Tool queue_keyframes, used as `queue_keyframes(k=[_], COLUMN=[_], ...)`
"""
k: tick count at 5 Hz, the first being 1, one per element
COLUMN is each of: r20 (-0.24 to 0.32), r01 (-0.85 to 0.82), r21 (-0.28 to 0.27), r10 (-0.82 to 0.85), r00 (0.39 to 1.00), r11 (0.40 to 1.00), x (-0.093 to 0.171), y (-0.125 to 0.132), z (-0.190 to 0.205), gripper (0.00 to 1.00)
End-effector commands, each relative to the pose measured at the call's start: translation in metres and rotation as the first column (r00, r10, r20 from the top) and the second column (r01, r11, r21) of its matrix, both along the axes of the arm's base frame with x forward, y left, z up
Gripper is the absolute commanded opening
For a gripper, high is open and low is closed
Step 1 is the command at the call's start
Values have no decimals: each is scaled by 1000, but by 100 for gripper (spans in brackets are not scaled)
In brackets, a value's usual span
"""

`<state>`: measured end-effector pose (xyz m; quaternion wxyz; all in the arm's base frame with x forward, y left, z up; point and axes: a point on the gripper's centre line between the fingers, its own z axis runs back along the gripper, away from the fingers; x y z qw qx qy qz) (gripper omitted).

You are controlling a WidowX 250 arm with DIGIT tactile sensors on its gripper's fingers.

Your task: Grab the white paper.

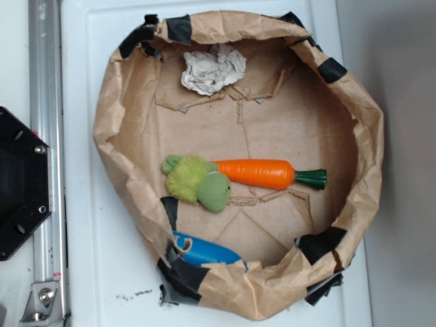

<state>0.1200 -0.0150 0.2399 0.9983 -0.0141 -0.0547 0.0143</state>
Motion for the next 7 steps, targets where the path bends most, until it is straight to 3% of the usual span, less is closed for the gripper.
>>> queue_keyframes(k=[1,2,3,4,5,6,7], r20=[2,-84,-181,-277,-305,-293,-283], r01=[365,519,640,784,808,776,776], r21=[148,189,203,205,180,198,187], r10=[-369,-513,-614,-733,-750,-720,-724], r00=[929,855,768,621,588,629,629], r11=[919,834,741,587,561,599,602], x=[89,123,138,130,126,135,137], y=[19,36,41,40,71,102,118], z=[-38,-84,-132,-170,-183,-173,-170], gripper=[100,100,100,100,100,100,100])
